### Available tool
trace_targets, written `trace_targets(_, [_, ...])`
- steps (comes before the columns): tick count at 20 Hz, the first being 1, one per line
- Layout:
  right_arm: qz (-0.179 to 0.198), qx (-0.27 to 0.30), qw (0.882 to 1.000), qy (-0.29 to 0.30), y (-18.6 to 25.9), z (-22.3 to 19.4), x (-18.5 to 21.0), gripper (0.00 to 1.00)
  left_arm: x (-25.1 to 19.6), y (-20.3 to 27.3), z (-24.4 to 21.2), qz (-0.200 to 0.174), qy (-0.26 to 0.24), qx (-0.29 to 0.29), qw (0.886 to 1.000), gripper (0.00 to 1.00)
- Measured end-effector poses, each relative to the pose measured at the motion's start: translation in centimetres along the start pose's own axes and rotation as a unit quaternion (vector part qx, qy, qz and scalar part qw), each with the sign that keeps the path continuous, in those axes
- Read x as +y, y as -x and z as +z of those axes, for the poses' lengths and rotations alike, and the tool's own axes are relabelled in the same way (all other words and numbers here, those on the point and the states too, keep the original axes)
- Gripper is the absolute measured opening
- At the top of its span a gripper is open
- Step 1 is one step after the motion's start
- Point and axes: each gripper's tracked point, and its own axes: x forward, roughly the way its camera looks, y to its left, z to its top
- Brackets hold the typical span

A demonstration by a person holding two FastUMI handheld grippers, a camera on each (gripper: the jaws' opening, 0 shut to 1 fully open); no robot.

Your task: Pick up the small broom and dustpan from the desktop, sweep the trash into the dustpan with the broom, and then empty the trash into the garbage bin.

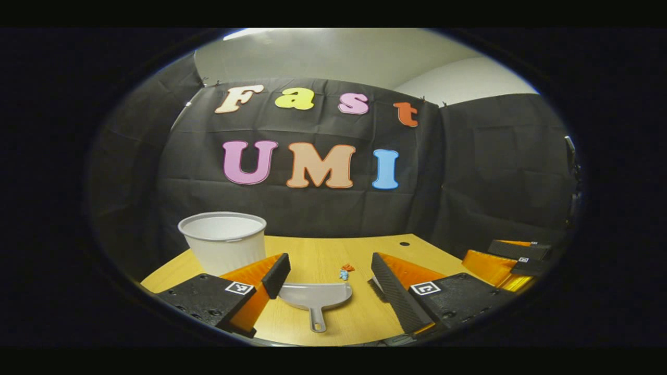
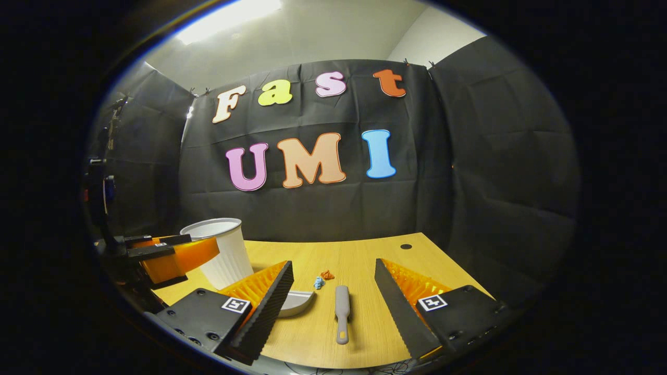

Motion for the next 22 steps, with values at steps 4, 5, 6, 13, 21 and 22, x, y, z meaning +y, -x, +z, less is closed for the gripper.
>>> trace_targets(4, [0.002, -0.004, 1.0, 0.0, 0.2, 0.0, 0.0, 1.0, -0.3, -0.1, -0.5, -0.003, 0.003, 0.007, 1.0, 0.92])
trace_targets(5, [0.007, -0.007, 1.0, 0.001, 0.2, 0.0, 0.3, 1.0, -0.1, -0.1, -0.5, -0.002, 0.003, 0.008, 1.0, 0.93])
trace_targets(6, [0.01, -0.005, 1.0, 0.001, 0.0, 0.0, 0.4, 1.0, -0.1, -0.1, -0.5, -0.001, 0.002, 0.008, 1.0, 0.92])
trace_targets(13, [0.018, 0.015, 0.999, -0.025, -0.9, -0.9, -0.1, 1.0, 0.8, -0.2, -0.4, 0.008, 0.005, 0.006, 1.0, 0.93])
trace_targets(21, [0.007, 0.092, 0.996, 0.016, -3.8, -5.5, -1.9, 0.99, 0.4, -1.8, -7.6, -0.019, 0.034, 0.114, 0.993, 0.94])
trace_targets(22, [0.012, 0.104, 0.994, 0.02, -4.5, -6.3, -1.9, 0.99, 0.4, -2.2, -9.2, -0.018, 0.04, 0.138, 0.99, 0.94])
